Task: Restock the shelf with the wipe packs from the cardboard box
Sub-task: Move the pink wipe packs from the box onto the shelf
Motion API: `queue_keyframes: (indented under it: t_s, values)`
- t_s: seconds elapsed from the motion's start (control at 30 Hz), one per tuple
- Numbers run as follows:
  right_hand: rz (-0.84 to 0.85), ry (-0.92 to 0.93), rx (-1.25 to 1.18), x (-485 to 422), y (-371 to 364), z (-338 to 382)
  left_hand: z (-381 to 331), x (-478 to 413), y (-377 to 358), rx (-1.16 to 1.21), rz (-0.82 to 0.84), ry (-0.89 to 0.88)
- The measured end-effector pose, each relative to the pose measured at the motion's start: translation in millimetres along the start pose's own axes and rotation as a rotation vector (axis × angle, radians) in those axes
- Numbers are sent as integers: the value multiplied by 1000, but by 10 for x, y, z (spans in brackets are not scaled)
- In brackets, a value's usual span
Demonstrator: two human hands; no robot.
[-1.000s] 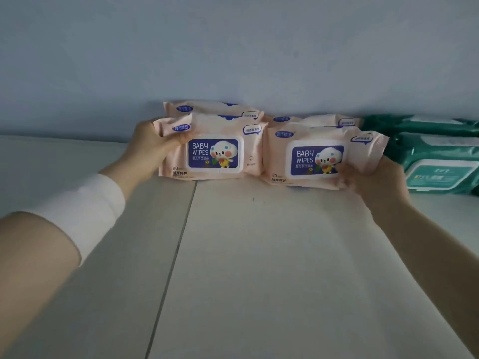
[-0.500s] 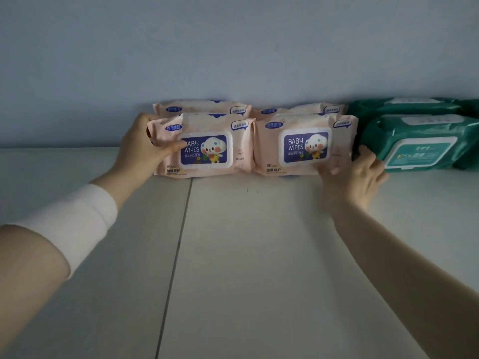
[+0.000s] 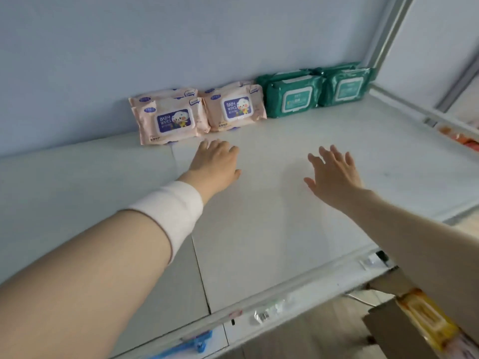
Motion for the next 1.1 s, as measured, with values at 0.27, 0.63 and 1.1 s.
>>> queue_keyframes:
  t_s: [0.27, 0.63, 1.1]
  values:
    - [132, -242, 25, 1348, 239, -1618, -1955, 101, 788, 4, 67, -211]
    - [418, -774, -53, 4247, -898, -4369, -5738, 665, 325, 19, 198, -712]
    - [746, -985, -389, 4840, -3066, -4813, -7569, 212, -1583, -24, 647, -926]
Point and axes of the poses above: each hand's wrist, its own x-axis away from the middle knuckle, its own y-axis out of the back of the hand, z = x × y, the point moved 5 cm from there along -x, towards the middle knuckle, and after that the axes turned 4 degrees about -y, right-handed, at the moved point
